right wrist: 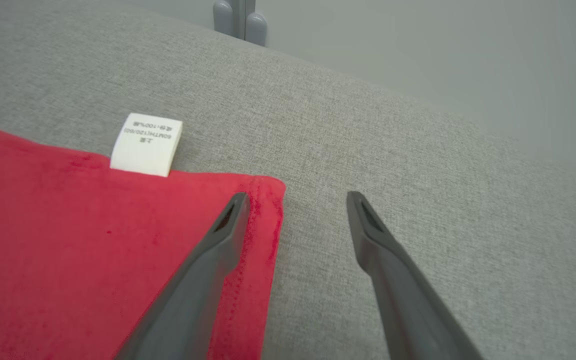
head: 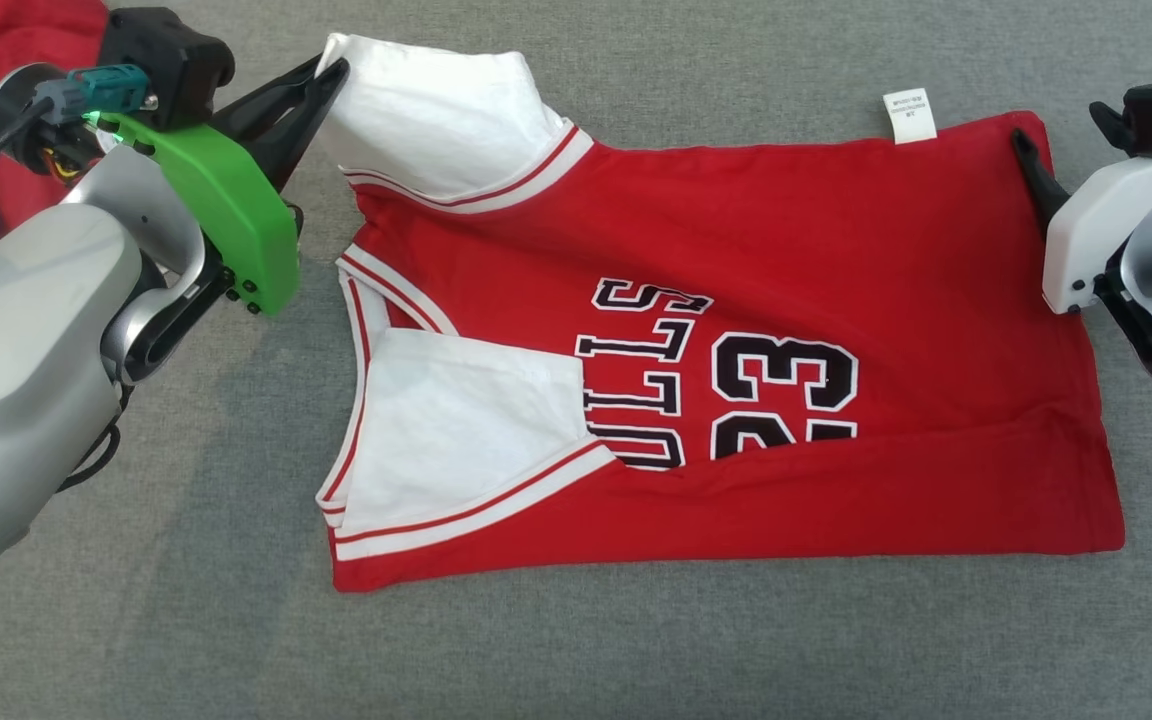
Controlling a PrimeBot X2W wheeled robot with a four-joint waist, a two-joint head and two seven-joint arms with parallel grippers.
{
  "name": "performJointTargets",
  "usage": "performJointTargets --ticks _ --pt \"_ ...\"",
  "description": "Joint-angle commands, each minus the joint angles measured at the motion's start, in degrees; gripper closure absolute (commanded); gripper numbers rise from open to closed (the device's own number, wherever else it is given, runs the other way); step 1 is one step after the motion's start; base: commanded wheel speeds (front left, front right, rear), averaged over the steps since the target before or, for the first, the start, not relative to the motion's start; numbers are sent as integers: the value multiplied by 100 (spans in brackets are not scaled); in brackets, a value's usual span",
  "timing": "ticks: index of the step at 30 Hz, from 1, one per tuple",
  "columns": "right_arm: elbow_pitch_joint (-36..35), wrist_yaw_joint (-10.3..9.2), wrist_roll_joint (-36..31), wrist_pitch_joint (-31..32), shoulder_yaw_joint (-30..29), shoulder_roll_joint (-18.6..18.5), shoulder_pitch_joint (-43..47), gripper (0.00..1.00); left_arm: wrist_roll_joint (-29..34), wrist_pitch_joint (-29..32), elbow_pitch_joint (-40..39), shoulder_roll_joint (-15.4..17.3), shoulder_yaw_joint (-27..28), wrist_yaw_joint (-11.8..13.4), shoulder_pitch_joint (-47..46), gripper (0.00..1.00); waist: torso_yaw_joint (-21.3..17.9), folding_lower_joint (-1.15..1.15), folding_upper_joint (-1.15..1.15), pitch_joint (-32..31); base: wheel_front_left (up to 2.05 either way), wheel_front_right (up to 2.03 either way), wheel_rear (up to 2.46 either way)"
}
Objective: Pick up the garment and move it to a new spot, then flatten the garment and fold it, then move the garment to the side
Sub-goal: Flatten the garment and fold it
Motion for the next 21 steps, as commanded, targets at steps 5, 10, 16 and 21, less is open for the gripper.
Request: performJointTargets --ticks 5,10,16,21 --pt "195 -3 190 -79 274 -27 -241 0 38 11 -133 -13 -27 69 74 100 74 0 0 44 0 0 0" --pt "377 -3 295 -84 572 -13 -397 0 60 30 -186 -57 -48 87 11 100 62 0 0 135 0 0 0" --pt "601 -3 421 -138 827 -38 -564 0 125 49 -195 -56 -78 80 -109 100 92 0 0 279 0 0 0" --pt "665 0 596 -35 1119 15 -587 100 146 -9 -133 -45 -80 73 -122 100 101 0 0 312 0 0 0"
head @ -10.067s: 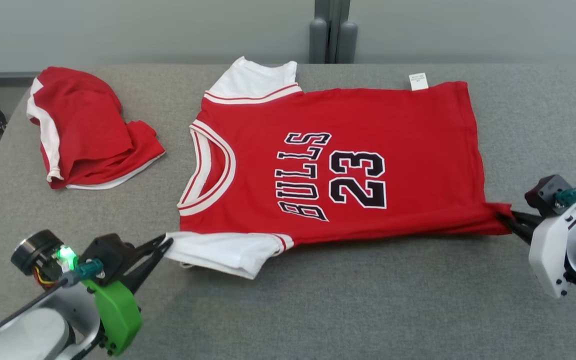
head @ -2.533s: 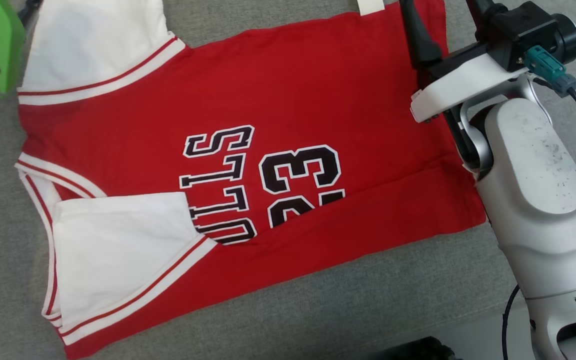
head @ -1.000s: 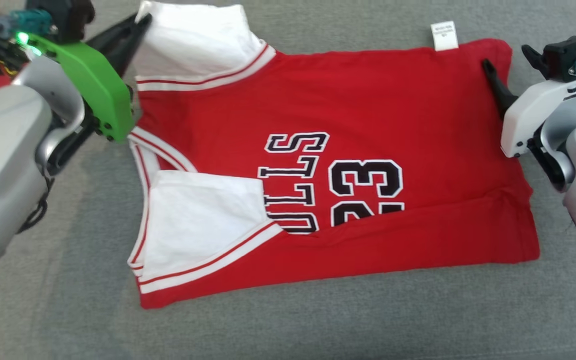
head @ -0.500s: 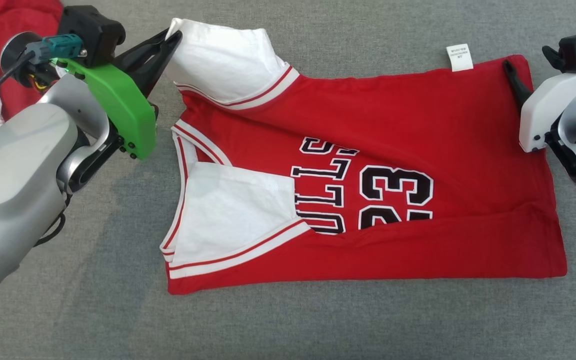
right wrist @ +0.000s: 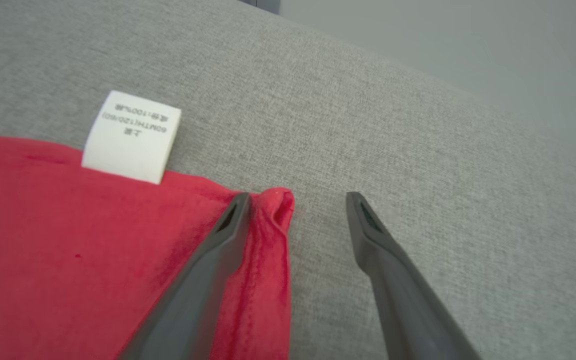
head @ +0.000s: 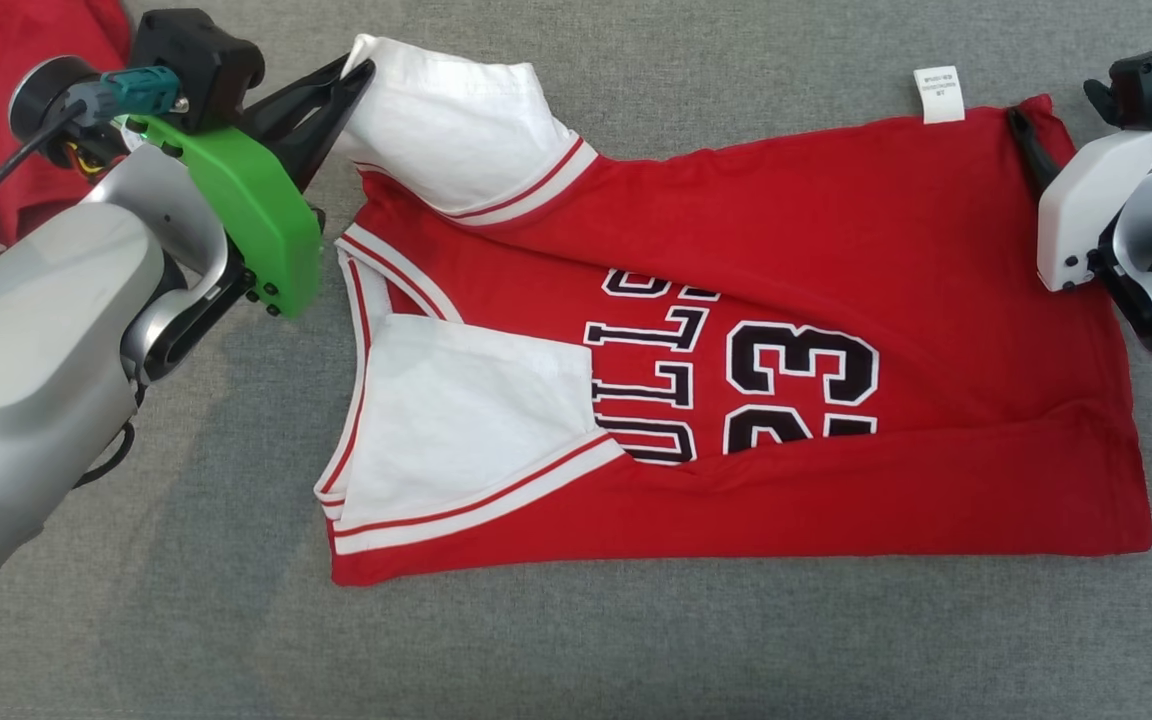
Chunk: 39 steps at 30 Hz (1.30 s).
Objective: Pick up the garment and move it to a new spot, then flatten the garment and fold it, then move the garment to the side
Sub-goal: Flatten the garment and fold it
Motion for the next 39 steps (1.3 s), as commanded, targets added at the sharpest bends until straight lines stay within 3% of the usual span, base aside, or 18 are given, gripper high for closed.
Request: performJointTargets --ticks 1,11,27,34,39 --pt "52 1 62 65 106 -1 31 100 31 -40 29 22 10 10 -69 100 -6 0 0 1 0 0 0" --pt "286 -4 275 -235 306 -208 -283 100 151 -189 364 68 36 50 -203 100 -120 0 0 96 0 0 0" --pt "1238 -5 -515 -1198 -249 41 -1296 100 678 -923 1739 -387 127 128 -1022 100 -400 0 0 402 0 0 0" --pt "705 -4 -896 -1208 -791 70 -892 100 867 -1160 2056 -607 147 33 -848 100 -440 0 0 202 0 0 0" --pt "209 -4 -1127 -1208 -1217 50 -270 100 946 -1208 1970 -547 259 9 -524 100 -423 0 0 -121 0 0 0"
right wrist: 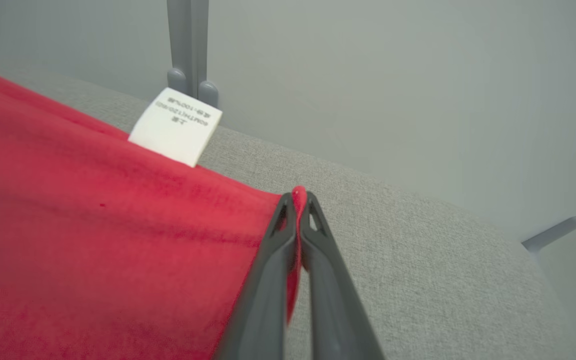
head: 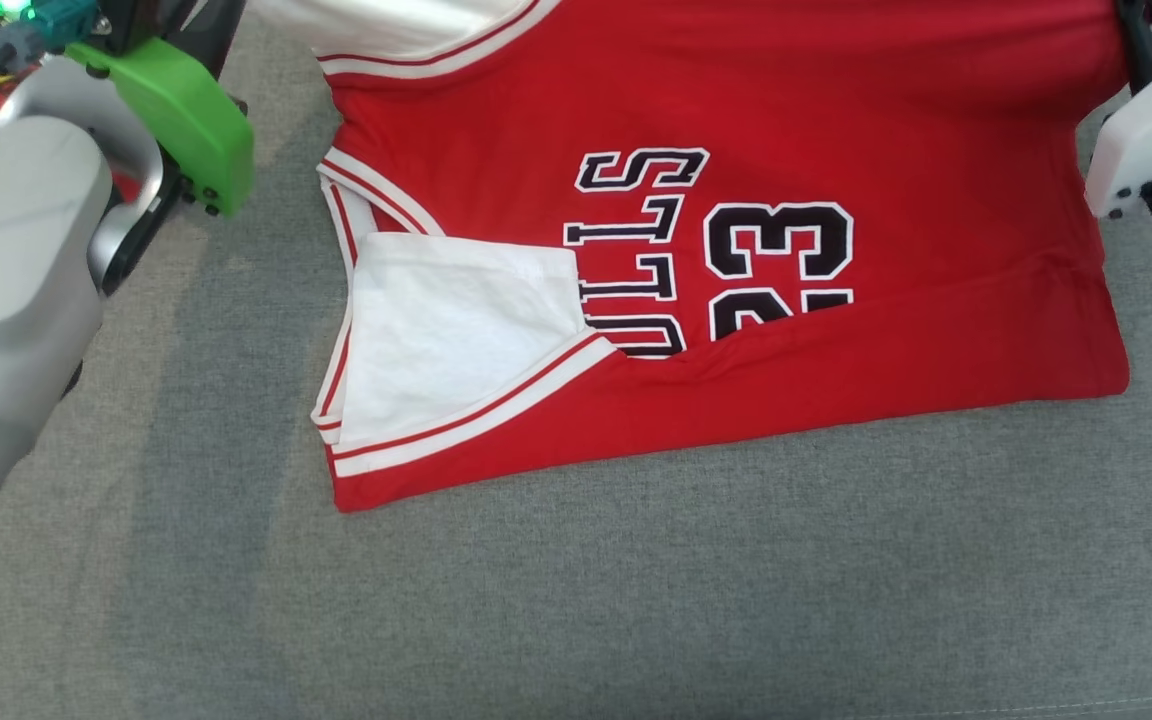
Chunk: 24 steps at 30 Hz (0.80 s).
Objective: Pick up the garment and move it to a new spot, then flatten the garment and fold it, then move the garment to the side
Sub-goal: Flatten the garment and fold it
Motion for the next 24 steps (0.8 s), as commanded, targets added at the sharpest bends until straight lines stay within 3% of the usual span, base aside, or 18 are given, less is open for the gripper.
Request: performJointTargets --ticks 1,12,24 --pt "-106 -12 -87 -14 -109 -42 253 100 64 -33 -94 81 82 24 195 100 23 0 0 -244 0 0 0" --pt "-935 -12 -142 -15 -640 -165 1676 100 328 -33 -1156 471 258 112 1574 100 153 0 0 -965 0 0 0" --pt "-1238 -11 658 85 67 -429 2723 100 -16 478 -2343 1044 -196 158 2871 100 170 0 0 -1454 0 0 0"
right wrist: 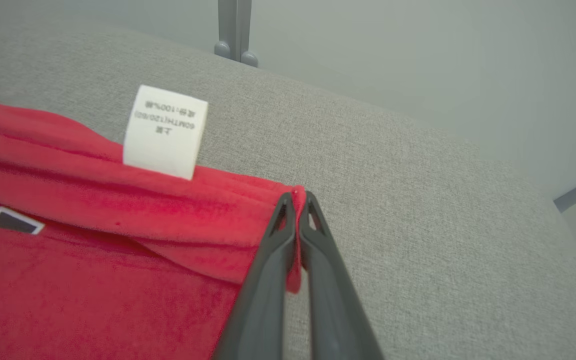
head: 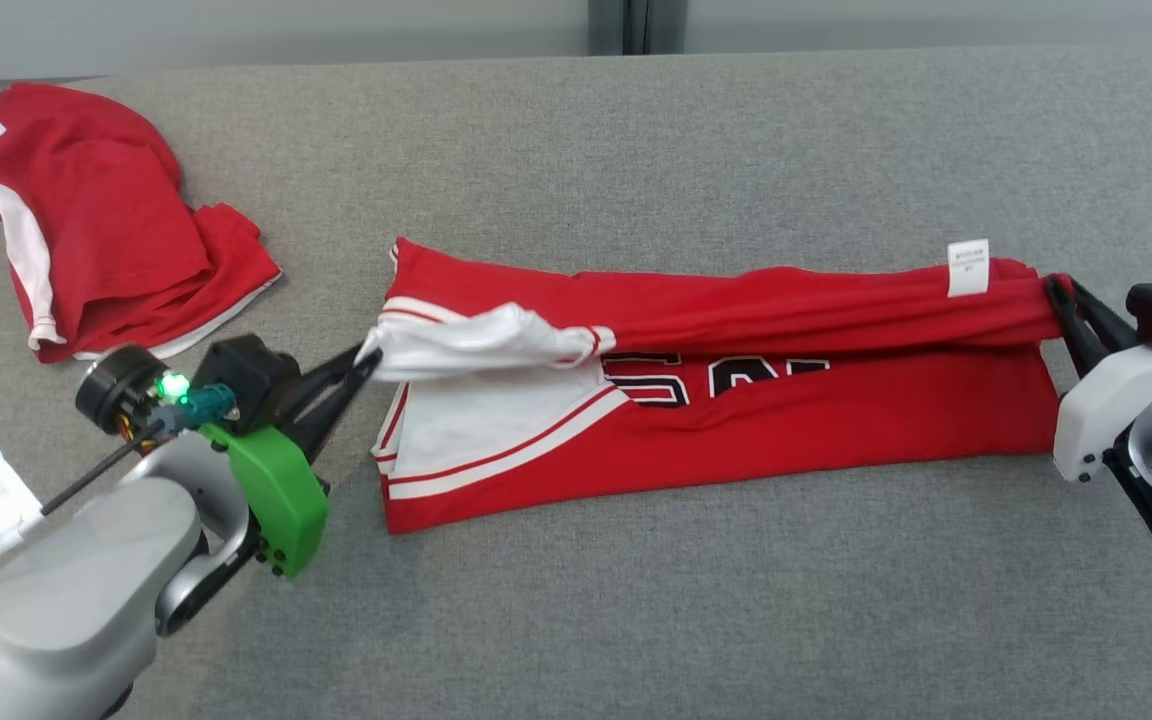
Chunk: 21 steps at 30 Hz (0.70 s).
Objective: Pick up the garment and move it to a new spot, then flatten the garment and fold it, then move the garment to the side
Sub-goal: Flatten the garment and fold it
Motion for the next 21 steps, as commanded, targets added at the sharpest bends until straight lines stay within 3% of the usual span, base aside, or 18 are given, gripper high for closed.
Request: performJointTargets --ticks 1,9,21 --pt "-52 -11 145 58 109 -109 132 100 -50 77 -122 98 -48 46 175 100 8 0 0 -74 0 0 0" --pt "-337 -11 842 412 749 -403 382 100 -135 450 -604 286 -250 99 626 100 -30 0 0 -202 0 0 0" --pt "-827 -11 1827 1044 1579 -901 467 100 -449 797 -700 261 -331 69 1028 100 -171 0 0 -401 0 0 0"
